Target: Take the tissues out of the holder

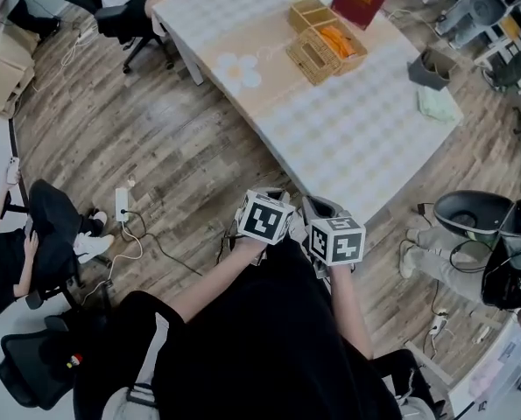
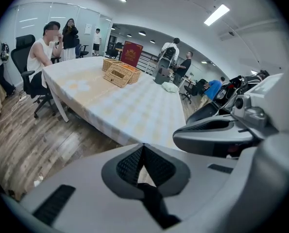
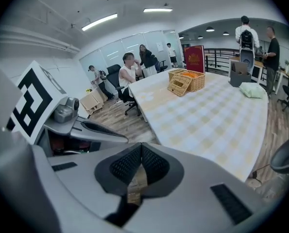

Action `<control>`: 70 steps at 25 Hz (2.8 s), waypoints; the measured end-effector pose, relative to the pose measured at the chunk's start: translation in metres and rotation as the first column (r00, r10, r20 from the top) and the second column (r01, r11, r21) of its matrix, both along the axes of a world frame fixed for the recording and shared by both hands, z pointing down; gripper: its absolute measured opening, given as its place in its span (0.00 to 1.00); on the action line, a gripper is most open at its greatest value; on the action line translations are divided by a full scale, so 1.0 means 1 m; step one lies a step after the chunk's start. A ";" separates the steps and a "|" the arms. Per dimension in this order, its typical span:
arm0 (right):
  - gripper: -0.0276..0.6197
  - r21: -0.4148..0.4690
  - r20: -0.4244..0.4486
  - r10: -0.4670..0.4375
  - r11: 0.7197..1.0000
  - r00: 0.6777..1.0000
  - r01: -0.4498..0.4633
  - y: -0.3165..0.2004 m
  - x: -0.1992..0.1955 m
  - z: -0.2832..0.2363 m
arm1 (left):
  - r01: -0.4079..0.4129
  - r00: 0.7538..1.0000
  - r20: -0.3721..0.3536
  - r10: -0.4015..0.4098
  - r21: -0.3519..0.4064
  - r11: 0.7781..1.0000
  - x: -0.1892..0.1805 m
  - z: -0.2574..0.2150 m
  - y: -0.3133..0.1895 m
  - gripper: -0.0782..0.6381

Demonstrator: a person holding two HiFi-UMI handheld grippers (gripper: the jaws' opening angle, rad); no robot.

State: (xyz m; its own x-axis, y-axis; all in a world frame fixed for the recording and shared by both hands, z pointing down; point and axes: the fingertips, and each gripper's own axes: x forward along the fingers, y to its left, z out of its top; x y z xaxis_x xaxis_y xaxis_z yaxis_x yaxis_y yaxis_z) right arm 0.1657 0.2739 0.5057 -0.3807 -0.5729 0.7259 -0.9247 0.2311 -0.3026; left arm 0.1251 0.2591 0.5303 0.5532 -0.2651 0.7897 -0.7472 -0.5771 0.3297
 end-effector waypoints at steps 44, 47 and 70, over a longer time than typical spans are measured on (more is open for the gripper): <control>0.07 0.111 0.016 0.201 0.973 0.979 -0.202 -0.290 0.097 -0.031 | -0.273 0.959 -0.086 0.271 -0.010 0.962 0.081 0.002 -0.294 0.11; 0.10 0.110 -0.011 0.211 0.972 0.977 -0.209 -0.310 0.102 -0.031 | -0.288 0.953 -0.105 0.284 -0.026 0.957 0.080 0.005 -0.306 0.11; 0.27 0.133 -0.222 0.200 0.976 0.954 -0.173 -0.413 0.146 -0.020 | -0.370 0.923 -0.147 0.355 -0.094 0.924 0.083 0.033 -0.345 0.11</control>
State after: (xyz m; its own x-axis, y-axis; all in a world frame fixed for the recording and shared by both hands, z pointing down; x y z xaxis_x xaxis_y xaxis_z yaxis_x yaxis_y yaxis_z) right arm 0.3114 -0.1392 0.4860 -0.0873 -0.6993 0.7095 -0.9961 0.0675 -0.0561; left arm 0.2080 -0.0856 0.5628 0.6899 0.0628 0.7212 -0.4426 -0.7518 0.4888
